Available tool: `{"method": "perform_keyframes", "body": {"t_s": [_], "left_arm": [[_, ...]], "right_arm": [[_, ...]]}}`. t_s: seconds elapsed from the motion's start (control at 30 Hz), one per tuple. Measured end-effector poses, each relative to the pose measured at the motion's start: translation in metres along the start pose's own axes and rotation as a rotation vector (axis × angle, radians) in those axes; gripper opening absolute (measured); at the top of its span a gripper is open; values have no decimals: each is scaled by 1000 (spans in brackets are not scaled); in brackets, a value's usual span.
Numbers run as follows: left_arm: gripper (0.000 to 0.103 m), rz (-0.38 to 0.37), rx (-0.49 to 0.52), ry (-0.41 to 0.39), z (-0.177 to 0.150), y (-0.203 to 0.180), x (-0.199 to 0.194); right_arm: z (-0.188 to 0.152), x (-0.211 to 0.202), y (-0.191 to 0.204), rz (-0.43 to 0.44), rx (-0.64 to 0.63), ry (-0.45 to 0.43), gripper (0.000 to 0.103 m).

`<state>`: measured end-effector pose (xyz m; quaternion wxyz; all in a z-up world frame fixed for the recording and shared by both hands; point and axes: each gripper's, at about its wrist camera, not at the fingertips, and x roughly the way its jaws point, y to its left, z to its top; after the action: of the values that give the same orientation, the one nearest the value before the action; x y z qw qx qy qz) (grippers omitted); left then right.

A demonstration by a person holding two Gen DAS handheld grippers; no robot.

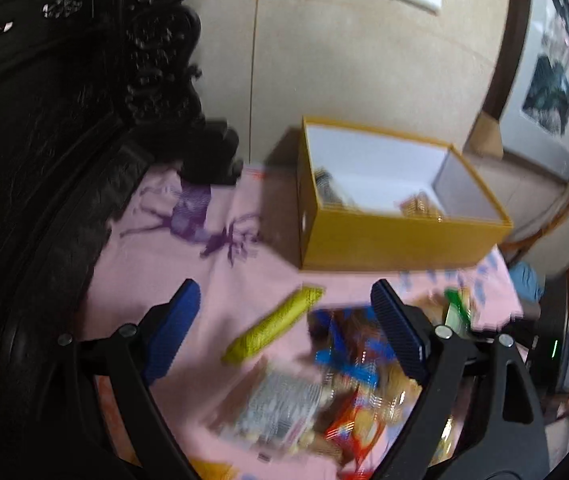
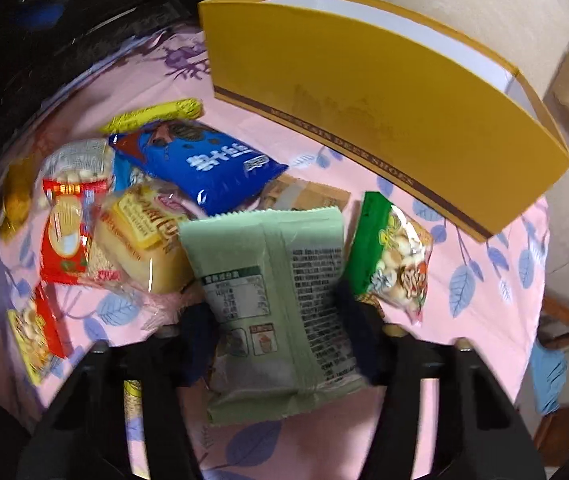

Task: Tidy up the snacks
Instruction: 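Grasp the pale green snack bag with the right gripper while the left grasps the yellow candy bag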

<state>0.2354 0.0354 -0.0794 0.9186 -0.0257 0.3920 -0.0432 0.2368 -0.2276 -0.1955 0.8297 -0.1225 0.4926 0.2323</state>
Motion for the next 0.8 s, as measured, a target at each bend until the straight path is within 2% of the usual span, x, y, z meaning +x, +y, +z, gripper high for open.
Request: {"method": "perform_keyframes", "body": {"t_s": [0.1, 0.4, 0.5, 0.63, 0.73, 0.8], "left_arm": [[89, -27, 39, 39, -26, -9, -1], [89, -118, 194, 242, -123, -59, 11], [89, -164, 247, 293, -146, -63, 7], [89, -169, 326, 354, -174, -71, 13], [89, -179, 324, 381, -186, -75, 18], [88, -166, 357, 398, -195, -81, 23]], "right_arm": [[-1, -9, -5, 0, 47, -8, 32], [-12, -61, -9, 73, 284, -90, 31], [-23, -73, -1, 91, 306, -85, 31], [-31, -77, 9, 109, 327, -73, 31], [-33, -82, 12, 115, 338, -79, 32], [-34, -85, 15, 110, 339, -85, 32]]}}
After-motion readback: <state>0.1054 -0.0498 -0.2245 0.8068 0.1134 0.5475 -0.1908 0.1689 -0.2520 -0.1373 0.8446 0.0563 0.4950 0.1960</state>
